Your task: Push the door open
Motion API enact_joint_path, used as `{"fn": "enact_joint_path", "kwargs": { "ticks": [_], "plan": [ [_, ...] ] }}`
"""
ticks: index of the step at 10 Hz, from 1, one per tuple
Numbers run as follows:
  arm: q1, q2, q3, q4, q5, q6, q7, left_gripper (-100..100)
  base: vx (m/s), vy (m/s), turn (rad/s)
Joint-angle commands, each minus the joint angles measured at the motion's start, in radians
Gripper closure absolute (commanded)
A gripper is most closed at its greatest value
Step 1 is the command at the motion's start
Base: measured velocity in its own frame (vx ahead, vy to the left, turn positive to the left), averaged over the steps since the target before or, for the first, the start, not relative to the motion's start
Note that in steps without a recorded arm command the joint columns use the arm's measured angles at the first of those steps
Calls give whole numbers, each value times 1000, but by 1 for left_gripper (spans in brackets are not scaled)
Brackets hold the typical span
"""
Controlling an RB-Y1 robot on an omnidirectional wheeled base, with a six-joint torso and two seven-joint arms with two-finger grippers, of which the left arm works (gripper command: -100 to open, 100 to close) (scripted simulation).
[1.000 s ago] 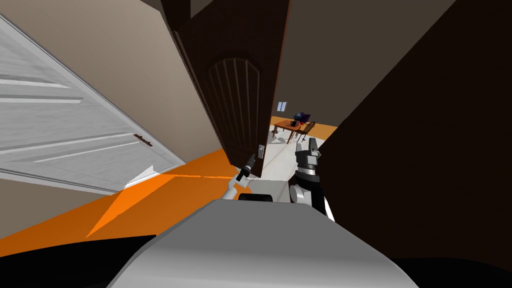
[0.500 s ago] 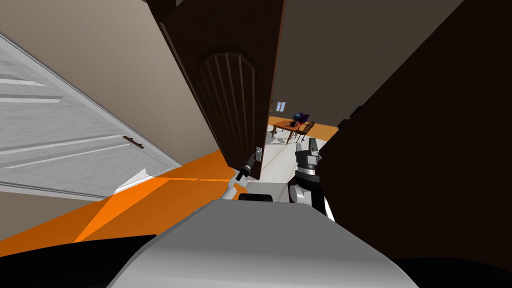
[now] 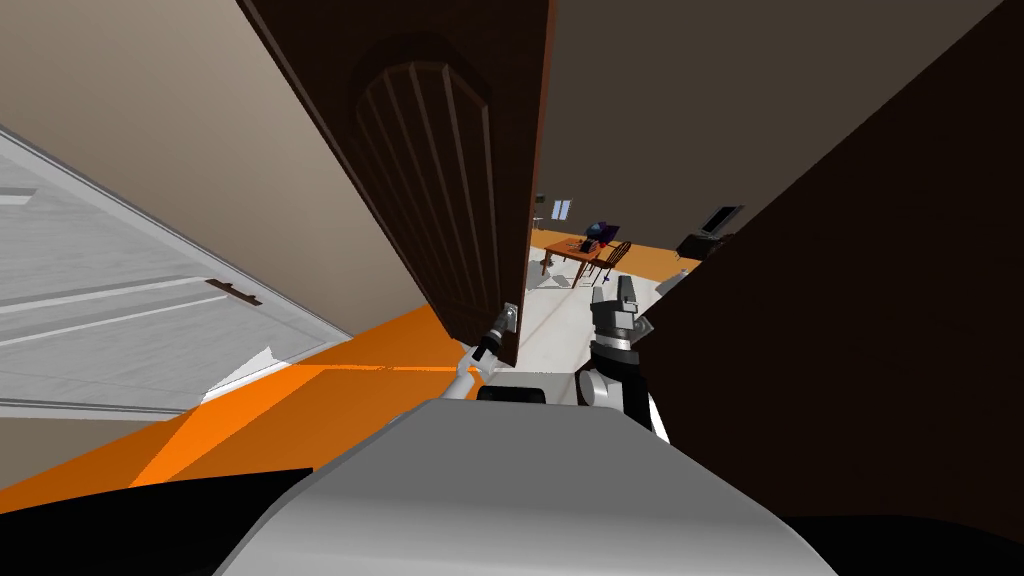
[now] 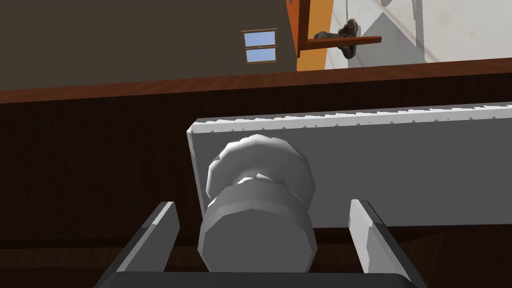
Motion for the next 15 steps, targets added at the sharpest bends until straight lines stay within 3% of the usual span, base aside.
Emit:
{"fn": "enact_joint_path", "kwargs": {
  "ticks": [1, 6, 7, 12, 13, 15],
  "plan": [
    [1, 1, 0, 0, 0, 0, 0, 100, -11, 3, 4],
    [1, 1, 0, 0, 0, 0, 0, 100, -16, 7, 0],
    [10, 11, -11, -4, 7, 4, -12, 100, 108, -17, 165],
    [32, 30, -45, -25, 31, 7, -51, 100, 205, -54, 220],
    [34, 27, -50, -30, 30, 9, -42, -100, -27, 24, 78],
    [39, 27, -58, -41, 33, 13, -41, -100, -225, 40, -18]
  ]
}}
